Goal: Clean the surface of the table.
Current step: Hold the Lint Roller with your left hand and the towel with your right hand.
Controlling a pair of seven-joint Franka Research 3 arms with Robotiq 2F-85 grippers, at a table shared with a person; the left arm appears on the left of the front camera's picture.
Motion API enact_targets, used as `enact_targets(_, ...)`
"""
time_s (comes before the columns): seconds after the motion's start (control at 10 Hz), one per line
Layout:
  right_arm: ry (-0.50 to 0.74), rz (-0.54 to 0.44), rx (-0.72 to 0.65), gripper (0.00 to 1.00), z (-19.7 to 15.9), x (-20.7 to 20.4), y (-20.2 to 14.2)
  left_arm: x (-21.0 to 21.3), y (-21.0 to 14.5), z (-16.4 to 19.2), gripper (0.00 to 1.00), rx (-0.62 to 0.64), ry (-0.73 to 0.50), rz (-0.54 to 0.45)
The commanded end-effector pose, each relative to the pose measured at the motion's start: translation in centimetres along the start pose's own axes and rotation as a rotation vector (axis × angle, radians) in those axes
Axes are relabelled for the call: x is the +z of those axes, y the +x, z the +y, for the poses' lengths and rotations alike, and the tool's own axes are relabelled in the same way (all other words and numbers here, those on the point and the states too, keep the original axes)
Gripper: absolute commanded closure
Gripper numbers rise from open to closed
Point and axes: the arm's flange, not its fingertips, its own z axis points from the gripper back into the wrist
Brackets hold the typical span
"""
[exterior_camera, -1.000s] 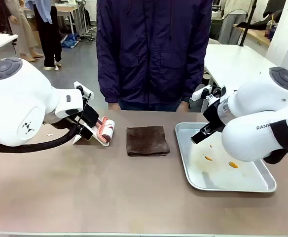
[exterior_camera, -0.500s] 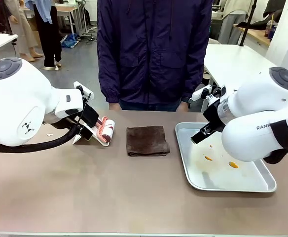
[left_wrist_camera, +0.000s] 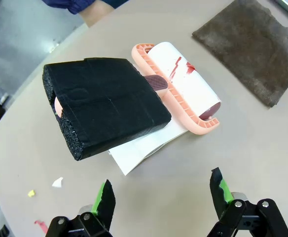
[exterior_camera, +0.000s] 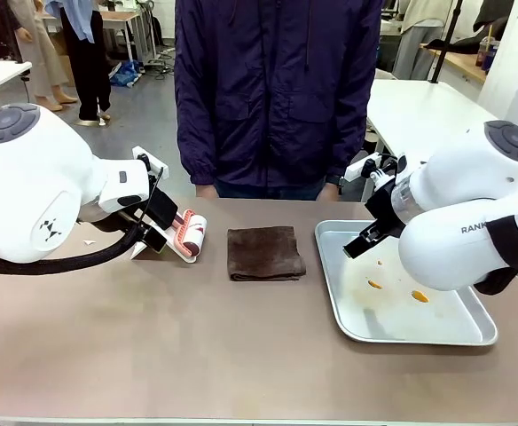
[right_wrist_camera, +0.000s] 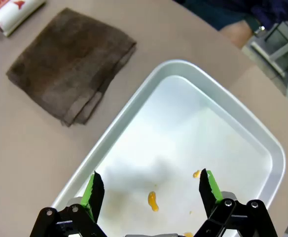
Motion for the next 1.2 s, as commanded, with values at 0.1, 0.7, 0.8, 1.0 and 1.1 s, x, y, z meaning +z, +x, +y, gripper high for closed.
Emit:
enact_targets(0.1,0.000,0.000,0.000,0.00,0.0,0.0,0.0,0.0,0.0,0.0,0.00,-0.001,0.000,0.000)
enact_targets(0.7,0.000,0.000,0.000,0.00,0.0,0.0,0.0,0.0,0.0,0.0,0.00,-0.001,0.000,0.000)
enact_targets(0.8,0.000,0.000,0.000,0.00,0.0,0.0,0.0,0.0,0.0,0.0,0.00,0.000,0.000,0.000)
enact_targets(1.0,0.031,0.178,-0.131,0.00,0.4,1.3,1.3,1.5,-0.1,0.4,0.00,0.070,0.021,0.138)
enact_targets(1.1,0.086,0.233,-0.144,0.00,0.3,2.6,1.7,2.8,-0.4,1.0,0.00,0.114,0.026,0.184)
